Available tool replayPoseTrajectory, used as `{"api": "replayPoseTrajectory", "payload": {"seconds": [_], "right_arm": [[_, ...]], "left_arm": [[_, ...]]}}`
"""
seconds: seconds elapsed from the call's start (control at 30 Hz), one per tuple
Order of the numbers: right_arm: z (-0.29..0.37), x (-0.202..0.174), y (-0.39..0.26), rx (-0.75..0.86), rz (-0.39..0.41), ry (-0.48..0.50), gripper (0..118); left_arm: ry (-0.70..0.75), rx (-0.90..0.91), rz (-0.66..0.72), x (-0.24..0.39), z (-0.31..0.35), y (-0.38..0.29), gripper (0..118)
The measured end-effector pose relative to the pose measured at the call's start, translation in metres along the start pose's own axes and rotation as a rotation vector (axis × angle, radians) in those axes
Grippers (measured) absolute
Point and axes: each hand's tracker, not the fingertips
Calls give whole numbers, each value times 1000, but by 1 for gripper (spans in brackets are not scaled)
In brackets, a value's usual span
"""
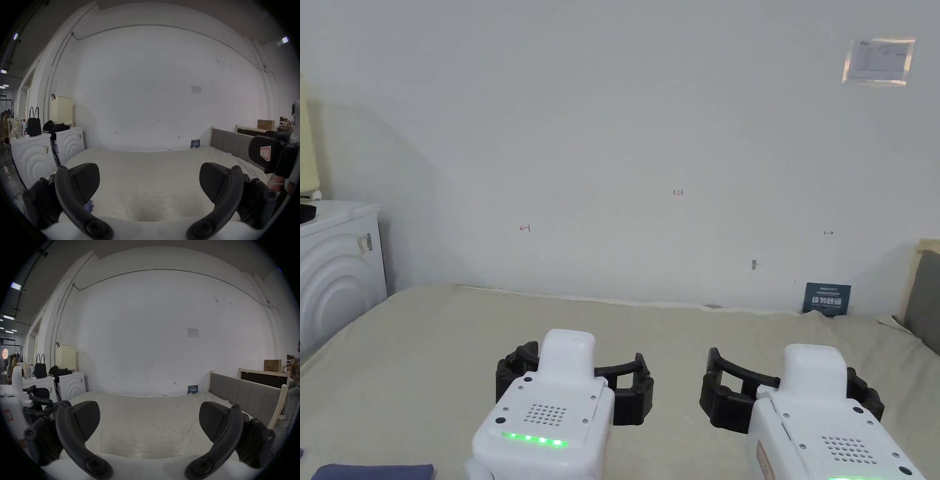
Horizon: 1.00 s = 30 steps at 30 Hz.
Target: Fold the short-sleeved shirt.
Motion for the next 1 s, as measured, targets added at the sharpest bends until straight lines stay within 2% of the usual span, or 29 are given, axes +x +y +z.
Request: {"api": "replayPoseTrajectory", "payload": {"seconds": [0.1, 0.2, 0.33, 0.4, 0.5, 0.57, 0.7, 0.77, 0.83, 1.0], "right_arm": [[2, 3, 7, -20, -3, 12, 118], [4, 4, 7, -8, 34, -5, 118], [8, 4, 17, -6, 55, -20, 118], [10, 3, 23, -5, 53, -15, 118], [11, 0, 22, 2, 81, -20, 118], [11, -1, 20, -5, 83, -22, 118], [11, 2, 18, -19, 56, -7, 118], [10, 2, 19, -19, 57, -10, 118], [12, 2, 21, -16, 59, -16, 118], [18, 3, 26, 1, 56, -15, 118]], "left_arm": [[-28, 32, -8, 13, 9, 5, 118], [88, 12, -11, 26, 17, 15, 118], [115, -68, 35, 38, 21, 31, 118], [105, -52, 12, 42, 21, 34, 118], [-1, 88, -99, 43, 23, 33, 118], [34, 52, -92, 41, 19, 35, 118], [8, -31, 35, 25, 12, 35, 118], [-6, -14, 101, 19, 9, 32, 118], [-32, -3, 83, 11, 6, 28, 118], [138, 31, 51, 5, 6, 25, 118]]}}
